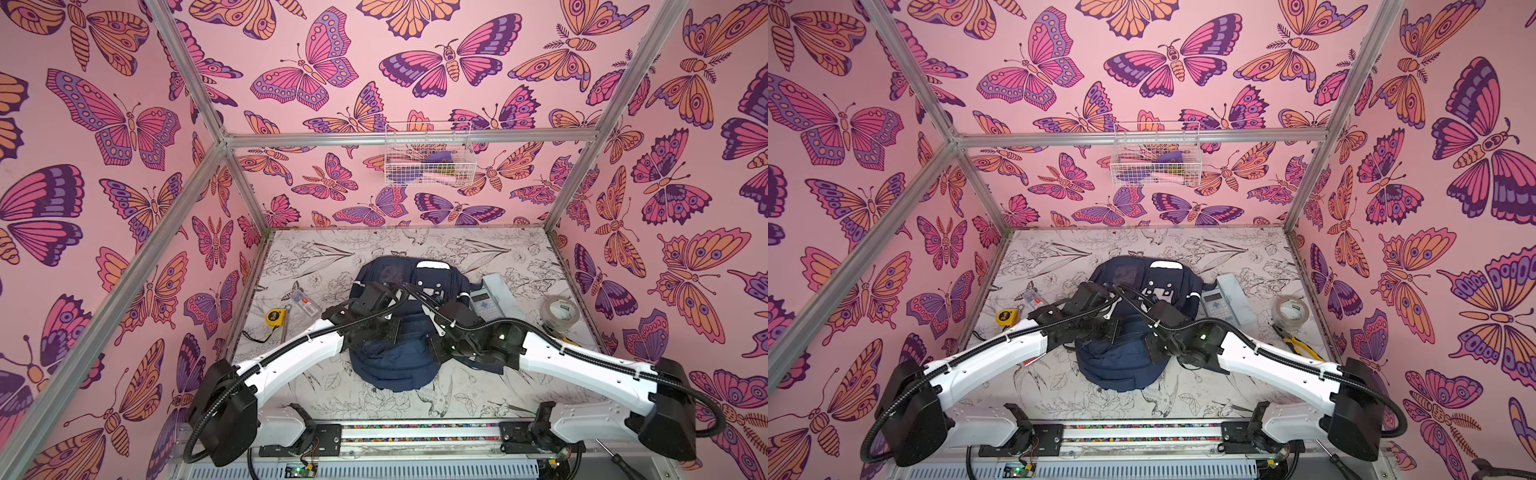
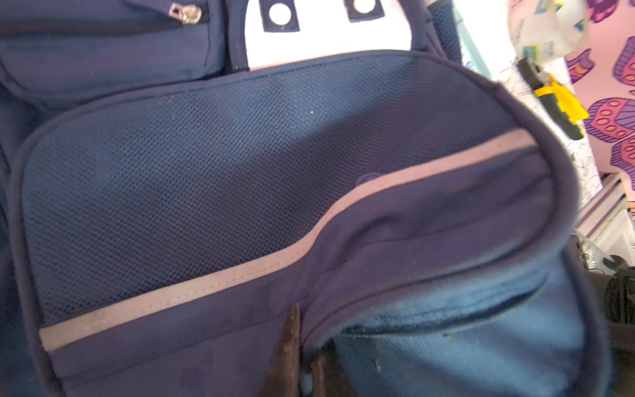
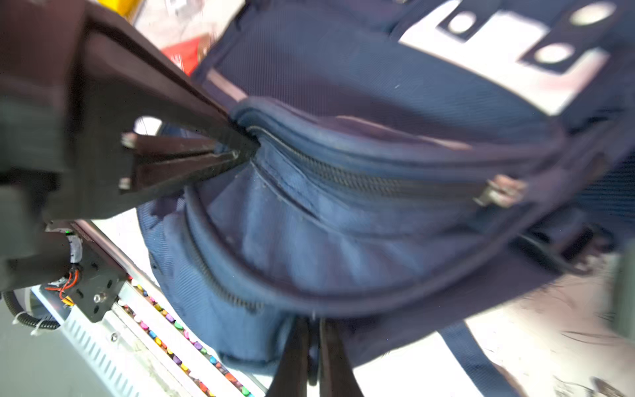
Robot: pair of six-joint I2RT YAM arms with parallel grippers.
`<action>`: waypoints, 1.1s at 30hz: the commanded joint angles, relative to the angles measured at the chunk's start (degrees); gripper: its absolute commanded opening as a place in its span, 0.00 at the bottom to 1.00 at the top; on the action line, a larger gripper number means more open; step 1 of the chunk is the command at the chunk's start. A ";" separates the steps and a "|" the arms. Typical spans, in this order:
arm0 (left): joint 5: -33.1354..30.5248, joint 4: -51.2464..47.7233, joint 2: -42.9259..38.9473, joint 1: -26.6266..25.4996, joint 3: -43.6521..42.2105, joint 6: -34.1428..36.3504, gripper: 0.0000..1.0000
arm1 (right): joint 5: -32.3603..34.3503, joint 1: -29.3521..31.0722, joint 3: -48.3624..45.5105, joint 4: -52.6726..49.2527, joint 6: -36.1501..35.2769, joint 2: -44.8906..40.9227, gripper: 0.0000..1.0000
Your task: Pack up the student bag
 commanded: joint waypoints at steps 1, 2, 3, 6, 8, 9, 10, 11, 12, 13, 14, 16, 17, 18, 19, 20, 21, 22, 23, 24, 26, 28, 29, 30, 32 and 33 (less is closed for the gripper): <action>-0.91 5.56 -1.98 -0.43 -0.79 -1.22 0.00 | 0.94 0.50 3.23 -1.75 -3.04 -5.26 0.00; -1.19 5.46 -2.00 -0.43 -1.06 -1.21 0.00 | 0.60 0.49 3.76 -2.94 -3.72 -5.81 0.00; -1.41 5.47 -1.97 -0.43 -1.43 -1.21 0.00 | 0.08 0.52 4.06 -4.14 -4.43 -6.15 0.00; -1.80 5.32 -2.04 -0.75 -1.82 -0.50 0.00 | 2.14 0.49 5.37 -7.39 -5.56 -6.55 0.00; -2.12 5.28 -1.99 -1.17 -1.82 -0.62 0.00 | 0.59 0.51 5.39 -7.36 -5.75 -6.56 0.00; -1.68 5.32 -2.01 -1.29 -1.65 -1.09 0.00 | -2.48 0.54 5.12 -5.79 -6.02 -6.27 0.00; -0.85 5.43 -2.05 -1.31 -1.33 -1.65 0.00 | -5.76 0.55 4.91 -4.15 -5.66 -5.55 0.00; -0.01 5.76 -1.79 -1.31 -1.01 -2.23 0.00 | -8.12 0.77 4.73 -2.58 -5.07 -4.55 0.00; 1.08 6.10 -1.46 -1.39 -0.64 -3.00 0.00 | -9.33 1.62 4.49 -0.67 -4.34 -3.20 0.00; 2.20 6.73 -1.12 -1.40 -0.22 -4.03 0.00 | -9.25 2.84 4.16 1.02 -3.90 -1.84 0.00; 3.31 7.53 -0.84 -1.37 -0.05 -5.07 0.00 | -9.06 3.63 3.82 2.97 -3.31 -0.43 0.00; 5.48 10.56 -0.73 -1.42 -0.12 -7.75 0.00 | -10.28 4.89 3.32 6.81 -1.93 2.79 0.00; 6.78 12.33 -0.73 -1.46 -0.31 -9.11 0.00 | -10.63 5.38 3.47 8.29 -1.14 4.21 0.00; 7.79 14.08 -0.73 -1.46 -0.53 -10.40 0.00 | -11.36 5.67 3.58 9.70 -0.59 5.74 0.00; 8.38 15.35 -0.73 -1.46 -0.67 -11.24 0.00 | -11.62 5.83 3.52 10.61 -0.16 6.64 0.00; 8.68 16.40 -0.82 -1.44 -0.76 -11.79 0.00 | -11.10 5.86 3.50 10.65 0.08 7.15 0.00; 8.32 16.66 -1.18 -1.40 -0.68 -11.53 0.00 | -10.05 5.86 3.33 10.03 -0.01 7.07 0.00; 7.65 15.99 -1.44 -1.33 -0.47 -10.63 0.00 | -8.18 5.86 3.09 8.98 -0.01 6.50 0.00; 5.73 14.07 -1.91 -1.16 -0.03 -9.80 0.07 | -5.68 5.66 2.74 7.52 0.26 5.29 0.00; 3.77 12.24 -2.03 -0.97 0.12 -9.05 0.26 | -3.78 5.23 2.03 6.51 0.63 3.92 0.00; 0.76 8.56 -4.58 -0.44 -0.18 -7.67 0.51 | -2.47 3.86 -0.11 6.19 1.08 0.43 0.00; -1.48 5.22 -5.36 0.28 -0.71 -6.71 0.62 | -1.50 2.86 -2.60 6.73 1.35 -2.62 0.00; -1.29 3.58 -5.71 0.80 -1.06 -5.98 0.63 | -1.49 2.23 -3.54 6.53 1.43 -3.78 0.00; -0.93 2.13 -6.04 1.20 -1.26 -5.28 0.64 | -1.73 1.66 -4.35 6.28 1.53 -4.83 0.00; 1.30 0.45 -6.44 1.37 -1.31 -2.88 0.66 | -1.93 1.12 -5.64 6.31 1.82 -5.92 0.00; 3.24 -0.47 -6.38 1.42 -0.93 -1.19 0.67 | -2.07 1.02 -6.16 6.54 1.91 -6.15 0.00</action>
